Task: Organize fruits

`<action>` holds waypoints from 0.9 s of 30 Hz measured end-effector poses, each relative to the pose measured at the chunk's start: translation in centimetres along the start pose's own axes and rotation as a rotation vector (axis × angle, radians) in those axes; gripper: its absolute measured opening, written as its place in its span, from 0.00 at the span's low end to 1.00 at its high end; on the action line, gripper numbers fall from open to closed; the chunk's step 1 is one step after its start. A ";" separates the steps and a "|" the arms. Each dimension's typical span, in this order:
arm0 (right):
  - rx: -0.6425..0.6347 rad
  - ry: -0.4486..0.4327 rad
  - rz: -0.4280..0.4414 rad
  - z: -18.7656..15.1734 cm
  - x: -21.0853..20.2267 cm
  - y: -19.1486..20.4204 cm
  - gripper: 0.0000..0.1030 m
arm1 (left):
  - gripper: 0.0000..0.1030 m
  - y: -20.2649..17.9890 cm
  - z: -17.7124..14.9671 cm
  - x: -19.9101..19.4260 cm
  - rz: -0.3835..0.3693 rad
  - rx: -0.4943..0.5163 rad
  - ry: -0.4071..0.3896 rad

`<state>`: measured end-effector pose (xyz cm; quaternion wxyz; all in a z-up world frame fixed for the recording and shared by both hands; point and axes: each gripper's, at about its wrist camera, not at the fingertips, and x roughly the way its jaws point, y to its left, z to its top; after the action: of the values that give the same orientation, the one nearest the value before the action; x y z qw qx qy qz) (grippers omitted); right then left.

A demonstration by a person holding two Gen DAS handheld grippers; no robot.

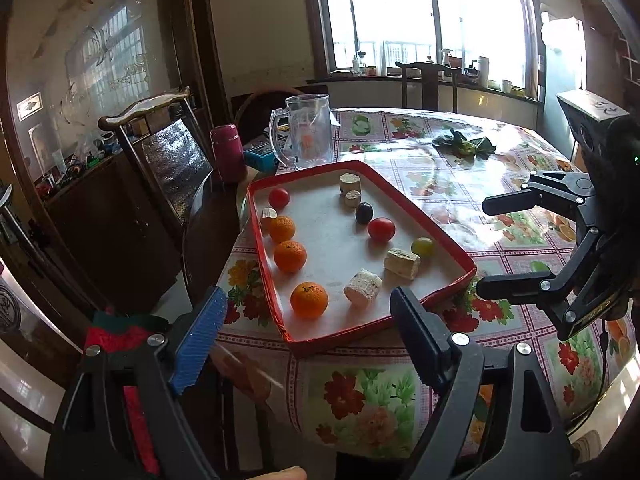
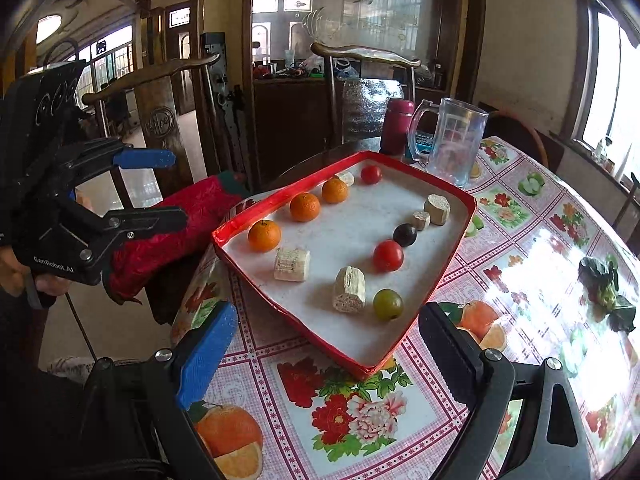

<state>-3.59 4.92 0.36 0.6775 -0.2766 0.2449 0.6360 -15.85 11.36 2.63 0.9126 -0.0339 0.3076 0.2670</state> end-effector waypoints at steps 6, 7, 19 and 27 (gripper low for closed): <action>-0.038 -0.006 0.014 -0.2 0.0 0.6 0.91 | 0.82 0.2 0.0 -0.4 -0.008 -0.013 -0.011; -0.051 -0.012 0.005 -0.2 0.0 0.9 0.91 | 0.82 0.2 0.1 -0.4 -0.005 -0.013 -0.011; -0.098 -0.017 -0.010 -0.3 0.7 1.7 0.91 | 0.82 0.5 -0.1 -0.6 -0.018 -0.037 -0.018; -0.084 -0.022 0.004 -0.1 1.1 1.5 0.91 | 0.82 1.2 -0.5 0.0 -0.025 -0.070 -0.002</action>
<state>-5.01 5.73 -0.57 0.6666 -0.2972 0.2112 0.6501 -16.77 12.25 2.34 0.9144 -0.0696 0.2968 0.2663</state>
